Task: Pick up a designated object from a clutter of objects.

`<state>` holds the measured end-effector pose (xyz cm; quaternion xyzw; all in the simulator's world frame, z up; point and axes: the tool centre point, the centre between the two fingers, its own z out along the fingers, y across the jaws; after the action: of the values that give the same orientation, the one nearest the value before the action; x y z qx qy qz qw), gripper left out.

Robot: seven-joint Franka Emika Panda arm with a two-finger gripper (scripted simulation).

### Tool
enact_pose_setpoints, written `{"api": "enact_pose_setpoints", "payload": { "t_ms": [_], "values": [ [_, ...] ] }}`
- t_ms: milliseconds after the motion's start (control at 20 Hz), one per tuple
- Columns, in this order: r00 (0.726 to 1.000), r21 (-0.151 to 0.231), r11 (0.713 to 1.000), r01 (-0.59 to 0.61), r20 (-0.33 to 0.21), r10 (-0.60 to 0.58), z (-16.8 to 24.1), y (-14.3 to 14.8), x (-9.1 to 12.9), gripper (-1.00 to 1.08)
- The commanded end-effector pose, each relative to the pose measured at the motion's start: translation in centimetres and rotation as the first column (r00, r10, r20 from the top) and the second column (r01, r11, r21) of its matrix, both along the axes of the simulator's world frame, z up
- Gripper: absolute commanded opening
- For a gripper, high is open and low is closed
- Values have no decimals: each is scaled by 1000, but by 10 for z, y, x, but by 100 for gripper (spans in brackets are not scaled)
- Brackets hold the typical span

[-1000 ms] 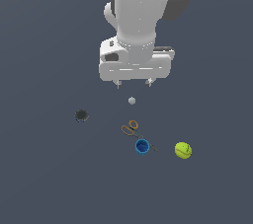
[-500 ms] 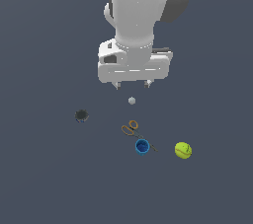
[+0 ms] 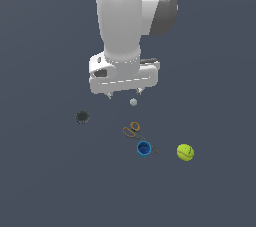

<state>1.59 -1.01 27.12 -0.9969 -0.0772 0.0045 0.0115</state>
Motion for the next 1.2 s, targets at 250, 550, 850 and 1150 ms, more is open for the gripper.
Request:
{"api": "enact_pose_setpoints", "payload": {
  "t_ms": [250,550,850,1150],
  "values": [
    [995,4,995,-100,6,100,-37,-41,3,100],
    [983,5,983,-183,12,183,-69,-76,1,100],
    [964,2,964,-265,16,265,-101,-111,-5,100],
    [938,-3,938,-346,19,346,-132,-145,-15,100]
  ]
}}
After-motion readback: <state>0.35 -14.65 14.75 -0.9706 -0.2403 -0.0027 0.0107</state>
